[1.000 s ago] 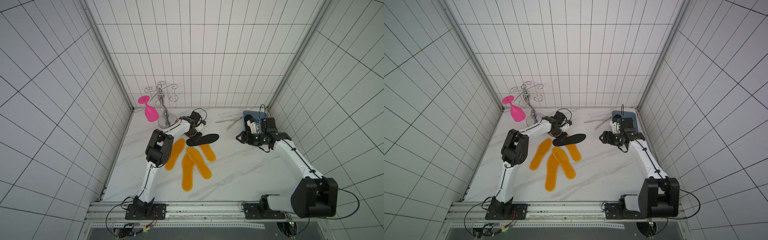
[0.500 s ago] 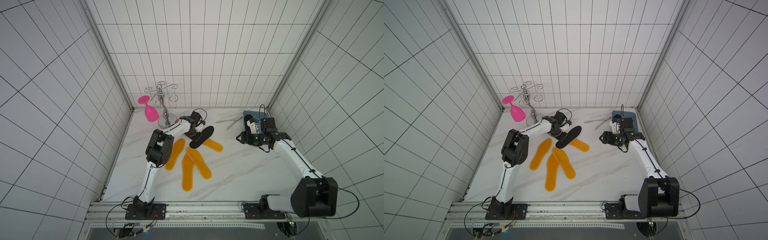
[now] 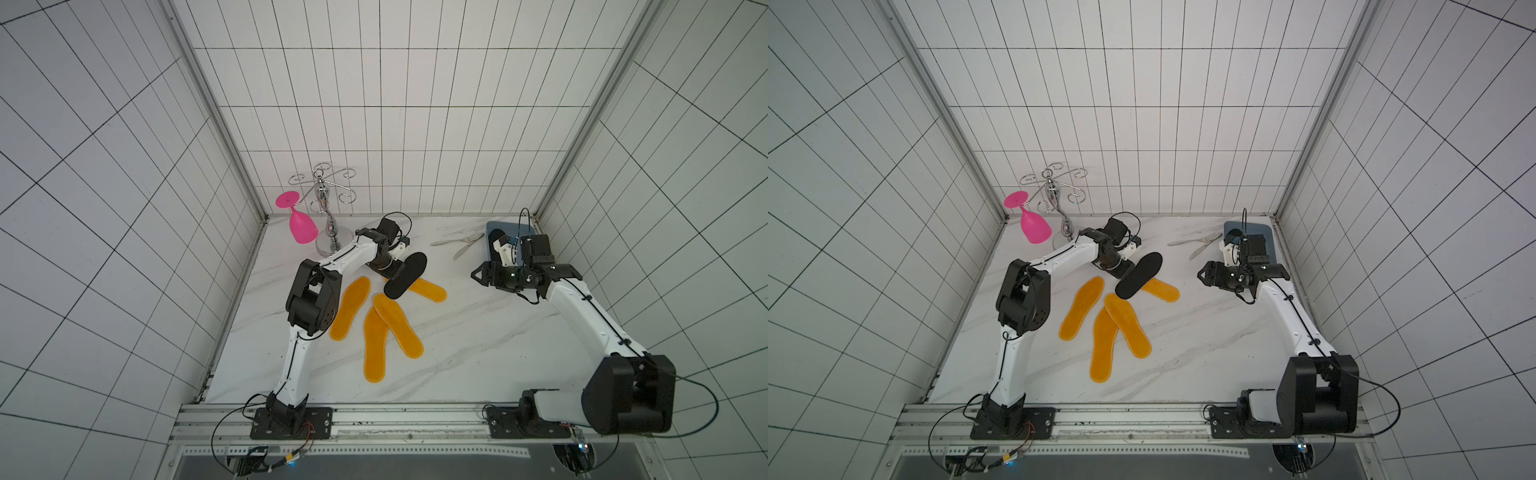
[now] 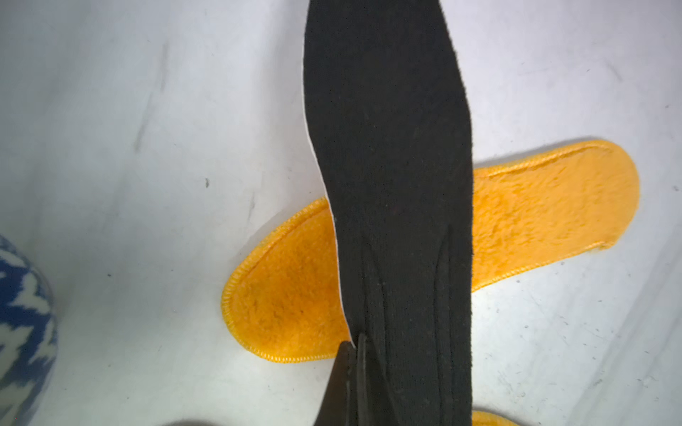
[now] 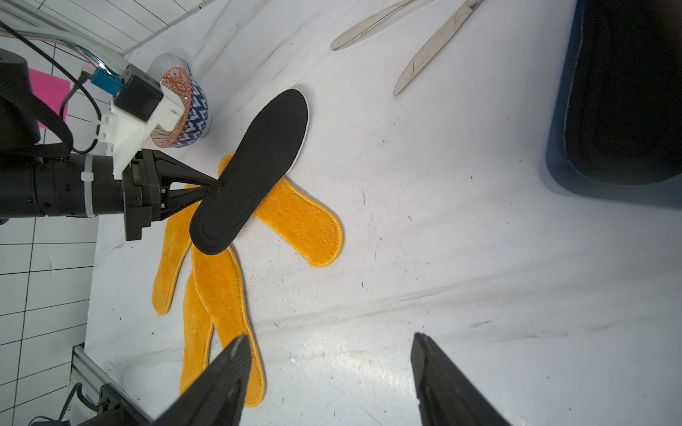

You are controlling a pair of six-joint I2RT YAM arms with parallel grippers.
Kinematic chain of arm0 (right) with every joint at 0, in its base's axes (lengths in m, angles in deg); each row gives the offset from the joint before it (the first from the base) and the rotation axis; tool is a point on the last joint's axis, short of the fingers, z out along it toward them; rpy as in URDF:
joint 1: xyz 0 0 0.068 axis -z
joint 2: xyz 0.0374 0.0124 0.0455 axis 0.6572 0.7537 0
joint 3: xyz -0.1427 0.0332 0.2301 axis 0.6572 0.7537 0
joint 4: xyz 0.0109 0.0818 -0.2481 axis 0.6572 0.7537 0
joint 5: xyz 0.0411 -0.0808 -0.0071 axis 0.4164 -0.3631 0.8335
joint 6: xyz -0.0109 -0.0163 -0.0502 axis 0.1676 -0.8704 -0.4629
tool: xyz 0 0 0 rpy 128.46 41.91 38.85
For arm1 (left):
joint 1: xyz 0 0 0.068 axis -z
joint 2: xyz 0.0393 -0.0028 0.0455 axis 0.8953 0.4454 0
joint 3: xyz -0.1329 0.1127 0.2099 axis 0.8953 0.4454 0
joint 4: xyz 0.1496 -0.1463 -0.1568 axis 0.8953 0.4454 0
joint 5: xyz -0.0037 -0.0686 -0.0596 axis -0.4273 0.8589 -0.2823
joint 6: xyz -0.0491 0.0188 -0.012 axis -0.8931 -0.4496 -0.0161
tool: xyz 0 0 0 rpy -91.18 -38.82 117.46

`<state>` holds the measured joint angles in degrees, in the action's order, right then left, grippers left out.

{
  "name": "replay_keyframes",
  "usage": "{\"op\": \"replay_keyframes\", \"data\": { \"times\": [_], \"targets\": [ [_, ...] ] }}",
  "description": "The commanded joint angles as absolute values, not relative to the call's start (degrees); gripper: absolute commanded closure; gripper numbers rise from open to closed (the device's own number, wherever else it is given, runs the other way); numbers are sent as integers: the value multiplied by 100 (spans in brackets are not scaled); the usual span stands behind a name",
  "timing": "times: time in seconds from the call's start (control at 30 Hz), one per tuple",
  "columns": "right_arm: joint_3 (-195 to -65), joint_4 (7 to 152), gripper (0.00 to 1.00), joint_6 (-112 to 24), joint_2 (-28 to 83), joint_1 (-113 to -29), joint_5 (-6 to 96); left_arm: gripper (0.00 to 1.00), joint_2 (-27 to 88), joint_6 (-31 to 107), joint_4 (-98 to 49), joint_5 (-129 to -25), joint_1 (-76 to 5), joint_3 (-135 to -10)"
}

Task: Put the insoles into the storage box
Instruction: Pick up the insole from the center of the board.

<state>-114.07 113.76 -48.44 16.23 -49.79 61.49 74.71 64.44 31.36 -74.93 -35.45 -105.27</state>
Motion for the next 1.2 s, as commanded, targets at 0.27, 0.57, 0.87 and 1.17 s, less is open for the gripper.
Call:
{"op": "replay_keyframes", "data": {
  "times": [0.27,0.57,0.87,1.17],
  "targets": [
    [-11586,11016,29,-4386,1575,-5024,6554,100,6775,5772,2511,-6532,-3771,-9872],
    [-11260,9990,30,-3371,1528,-5083,7133,100,5941,4593,953,-6171,-3684,-8893],
    [-11008,8502,32,-2230,1671,-5307,7608,100,5021,2929,-1145,-6496,-3260,-7780],
    [-11115,8055,42,-2089,2092,-5636,7715,100,4372,1862,-2405,-7591,-2725,-6983]
  ]
}}
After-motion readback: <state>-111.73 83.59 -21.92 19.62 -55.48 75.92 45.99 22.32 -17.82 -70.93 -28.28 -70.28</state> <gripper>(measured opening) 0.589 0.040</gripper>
